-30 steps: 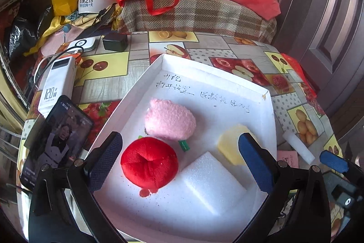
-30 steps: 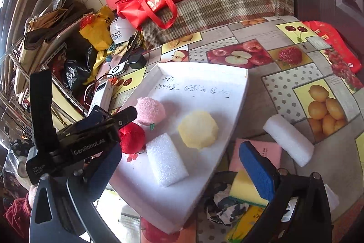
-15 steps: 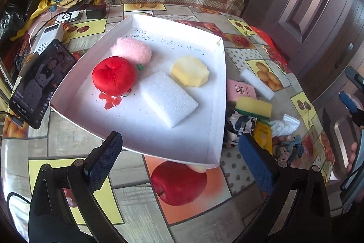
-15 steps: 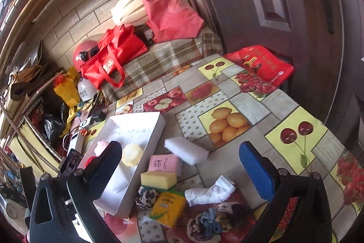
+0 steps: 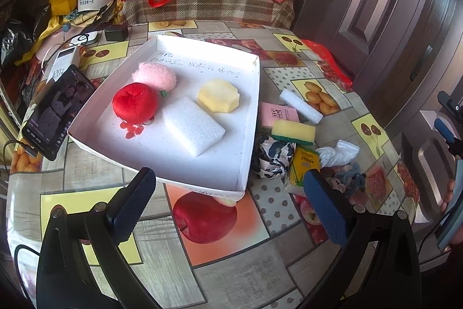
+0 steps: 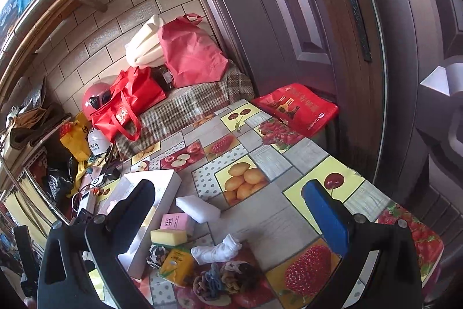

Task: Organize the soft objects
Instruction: 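Withdraw both tools from the tray toward the remaining pile, then grasp the blue knotted rope toy with the right tool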

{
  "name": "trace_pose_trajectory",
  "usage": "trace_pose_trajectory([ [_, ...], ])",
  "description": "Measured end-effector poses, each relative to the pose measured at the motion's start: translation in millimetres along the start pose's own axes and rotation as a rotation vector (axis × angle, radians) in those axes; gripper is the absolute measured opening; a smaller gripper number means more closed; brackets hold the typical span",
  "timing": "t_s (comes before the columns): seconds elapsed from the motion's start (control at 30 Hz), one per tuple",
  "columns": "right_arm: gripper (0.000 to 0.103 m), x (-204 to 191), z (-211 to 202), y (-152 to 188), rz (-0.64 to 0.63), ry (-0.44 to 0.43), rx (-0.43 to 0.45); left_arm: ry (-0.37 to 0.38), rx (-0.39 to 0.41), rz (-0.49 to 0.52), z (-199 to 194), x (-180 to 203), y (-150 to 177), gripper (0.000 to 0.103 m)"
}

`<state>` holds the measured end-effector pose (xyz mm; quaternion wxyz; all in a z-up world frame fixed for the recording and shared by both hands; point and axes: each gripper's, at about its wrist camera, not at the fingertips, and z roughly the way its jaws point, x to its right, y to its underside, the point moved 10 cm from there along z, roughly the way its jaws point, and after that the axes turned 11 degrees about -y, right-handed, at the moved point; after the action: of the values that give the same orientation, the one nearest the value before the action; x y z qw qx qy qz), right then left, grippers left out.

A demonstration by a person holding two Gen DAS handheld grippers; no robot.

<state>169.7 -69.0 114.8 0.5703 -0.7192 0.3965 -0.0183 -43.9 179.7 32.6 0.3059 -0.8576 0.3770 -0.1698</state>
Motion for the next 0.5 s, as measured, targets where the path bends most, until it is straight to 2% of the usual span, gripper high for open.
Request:
trace_pose_trajectory([
  [0.17, 0.103, 17, 4, 21, -0.057, 0.030, -0.090, 0.019, -0.021, -0.015, 2, 11, 9, 0.103],
  [0.23, 0.103, 21, 13, 35, -0.091, 0.018, -0.159, 0.029, -0.028, -0.012, 2, 17, 12, 0.103],
  [0.4, 0.098, 11, 40, 92, -0.240, -0.073, -0.380, 0.033, -0.045, 0.015, 1, 35, 18, 0.103],
  [0.47, 0.088, -4, 47, 112, -0.266, -0.154, -0.435, 0.022, -0.051, 0.027, 1, 38, 21, 0.103],
  [0.5, 0.086, -13, 51, 121, -0.302, -0.186, -0.451, 0.015, -0.056, 0.028, 1, 39, 22, 0.103],
])
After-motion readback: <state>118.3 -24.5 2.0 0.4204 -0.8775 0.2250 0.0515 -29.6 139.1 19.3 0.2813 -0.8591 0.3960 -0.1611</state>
